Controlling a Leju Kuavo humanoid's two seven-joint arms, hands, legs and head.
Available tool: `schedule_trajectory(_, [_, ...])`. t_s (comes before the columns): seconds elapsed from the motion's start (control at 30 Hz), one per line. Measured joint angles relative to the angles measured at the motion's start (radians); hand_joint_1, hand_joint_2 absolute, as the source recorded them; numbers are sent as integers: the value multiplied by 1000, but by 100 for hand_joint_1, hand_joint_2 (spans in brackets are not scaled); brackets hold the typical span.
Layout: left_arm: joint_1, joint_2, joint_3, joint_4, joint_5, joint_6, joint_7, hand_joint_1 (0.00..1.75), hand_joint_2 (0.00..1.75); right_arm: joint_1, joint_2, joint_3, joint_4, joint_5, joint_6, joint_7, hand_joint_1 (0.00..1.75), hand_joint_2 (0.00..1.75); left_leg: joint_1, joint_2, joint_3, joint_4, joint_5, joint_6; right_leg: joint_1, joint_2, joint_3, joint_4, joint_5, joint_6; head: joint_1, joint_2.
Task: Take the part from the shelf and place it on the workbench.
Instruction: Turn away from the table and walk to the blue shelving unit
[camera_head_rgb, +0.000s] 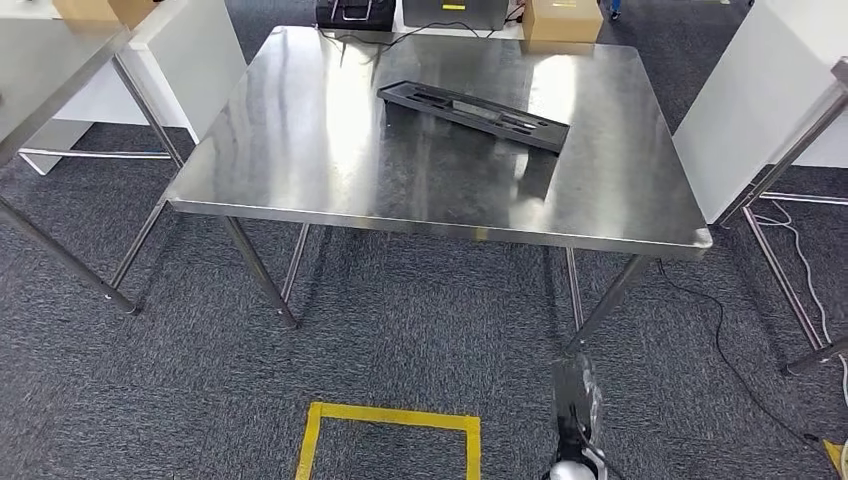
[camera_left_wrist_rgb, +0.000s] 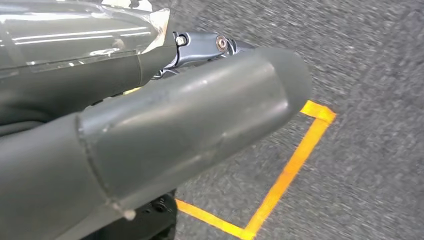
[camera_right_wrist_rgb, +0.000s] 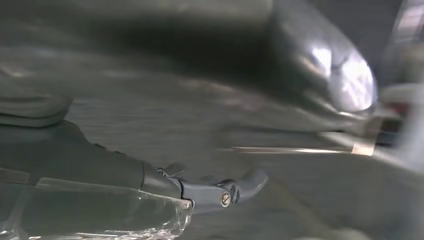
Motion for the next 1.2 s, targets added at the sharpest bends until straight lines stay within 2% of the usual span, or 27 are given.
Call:
schedule_trajectory(0.03, [2,1,0,0,0,0,0,0,0,-7,1,-6,46,3,-3,4,0,0,3,-3,-14,36,-44,-7,-5,-1,-10,-1,14,-7,-2,0])
schedule_trajectory(0.1, [3,1,0,1,-2,0,0,0,0,-20,2,-14,118,9,-6,21,0,0,11,-6,-45,157,-151,-22,-6,-2,-35,1,38,-12,-5,0])
schedule_trajectory(0.13, [3,1,0,1,-2,0,0,0,0,-25,2,-17,146,14,-8,40,0,0,16,-6,-54,218,-180,-29,-6,-2,-49,3,48,-10,-6,0])
schedule_trajectory(0.17, [3,1,0,1,-3,0,0,0,0,-30,2,-21,172,17,-8,71,0,0,21,-6,-52,256,-184,-34,-7,-3,-63,6,57,-6,-6,0])
schedule_trajectory(0.2, [3,2,0,1,-4,1,0,0,0,-33,0,-27,197,16,-6,111,0,0,27,-6,-32,261,-169,-39,-9,-4,-78,11,64,-1,-6,0])
schedule_trajectory(0.23, [3,2,0,1,-5,3,0,0,0,-34,-2,-36,221,13,-3,157,0,0,33,-6,5,229,-143,-43,-12,-5,-92,18,70,4,-6,0])
schedule_trajectory(0.27, [3,2,0,1,-6,4,-1,0,0,-32,-5,-45,244,9,2,205,0,0,39,-7,54,168,-125,-49,-14,-6,-105,27,74,9,-6,0])
schedule_trajectory(0.33, [2,2,0,2,-10,7,-1,0,0,-24,-14,-63,281,6,14,297,0,0,40,-12,140,45,-126,-53,-14,-7,-126,42,82,21,-7,0])
schedule_trajectory(0.37, [3,2,0,2,-13,8,-2,0,0,-18,-19,-69,298,8,21,342,0,0,39,-15,159,10,-135,-51,-12,-7,-132,45,88,29,-7,0])
schedule_trajectory(0.43, [5,2,0,3,-23,10,-2,0,0,0,-32,-78,328,16,37,430,0,0,31,-18,153,0,-134,-35,-9,-7,-138,44,101,49,-6,0])
schedule_trajectory(0.5, [5,2,0,5,-37,11,-2,0,0,27,-46,-85,355,18,51,514,0,0,26,-15,137,-4,-117,-7,-12,-5,-154,59,87,58,-5,0])
schedule_trajectory(0.53, [5,2,0,6,-44,11,-1,0,0,44,-51,-90,365,13,54,544,0,0,25,-13,126,-6,-106,8,-14,-3,-170,91,53,55,-3,0])
schedule_trajectory(0.6, [6,3,-1,7,-57,12,0,0,0,76,-58,-104,381,-1,56,579,0,0,21,-11,101,-7,-85,29,-15,2,-206,206,-43,42,1,0])
schedule_trajectory(0.63, [7,4,-2,7,-63,12,2,0,0,91,-60,-113,388,-8,55,586,0,0,18,-9,87,-7,-74,33,-15,3,-218,271,-78,41,2,0])
schedule_trajectory(0.67, [8,4,-2,8,-67,14,3,0,0,101,-62,-121,393,-11,54,591,0,0,15,-8,75,-6,-64,35,-15,4,-221,318,-94,44,2,0])
schedule_trajectory(0.73, [9,4,-2,9,-75,16,7,0,0,113,-64,-130,400,-14,52,595,0,0,11,-6,53,-5,-48,35,-13,5,-198,343,-79,57,2,0])
schedule_trajectory(0.8, [9,4,-3,11,-79,18,10,0,0,118,-66,-136,403,-15,52,597,0,0,9,-5,33,-5,-31,32,-10,5,-125,264,-41,66,2,0])
schedule_trajectory(0.87, [8,3,-4,13,-82,18,12,0,0,118,-70,-142,405,-15,52,598,0,0,6,-3,18,-4,-11,25,-2,6,-10,105,-35,57,2,0])
schedule_trajectory(0.9, [8,2,-4,14,-83,18,12,0,0,118,-71,-144,406,-15,52,598,0,0,5,-2,13,-5,-1,20,2,6,29,41,-42,50,1,0])
schedule_trajectory(0.93, [8,2,-4,15,-84,18,13,0,0,118,-72,-146,407,-15,52,598,0,0,6,0,11,-6,10,15,6,7,50,0,-50,42,0,0])
schedule_trajectory(1.0, [10,3,-5,17,-84,18,14,0,0,119,-72,-150,410,-15,52,598,0,0,9,-1,7,-9,23,3,3,7,41,-13,-41,29,0,0])
schedule_trajectory(1.03, [11,3,-6,17,-84,18,15,0,0,119,-72,-151,411,-15,52,598,0,0,11,-4,2,0,7,-3,-1,5,35,-13,-31,19,0,0])
schedule_trajectory(1.07, [12,4,-7,18,-85,18,15,0,0,120,-72,-152,413,-15,52,598,0,0,13,-6,-5,25,-30,-9,-5,2,26,-14,-20,9,-3,0])
schedule_trajectory(1.1, [13,4,-9,19,-85,18,16,0,0,120,-72,-153,413,-15,52,599,0,0,16,-8,-16,69,-84,-14,-9,-1,16,-15,-8,1,-5,0])
schedule_trajectory(1.13, [13,4,-10,19,-86,18,16,0,0,120,-73,-153,414,-15,51,599,0,0,18,-8,-26,130,-143,-20,-8,-2,3,-14,4,-4,-7,0])
schedule_trajectory(1.17, [13,4,-12,20,-87,19,16,0,0,120,-73,-154,414,-15,51,598,0,0,20,-8,-34,197,-186,-25,-8,-4,-11,-13,15,-6,-8,0])
schedule_trajectory(1.2, [12,4,-14,20,-90,19,17,0,0,121,-73,-154,414,-15,49,597,0,0,23,-8,-36,253,-202,-30,-8,-5,-25,-9,27,-4,-9,0])
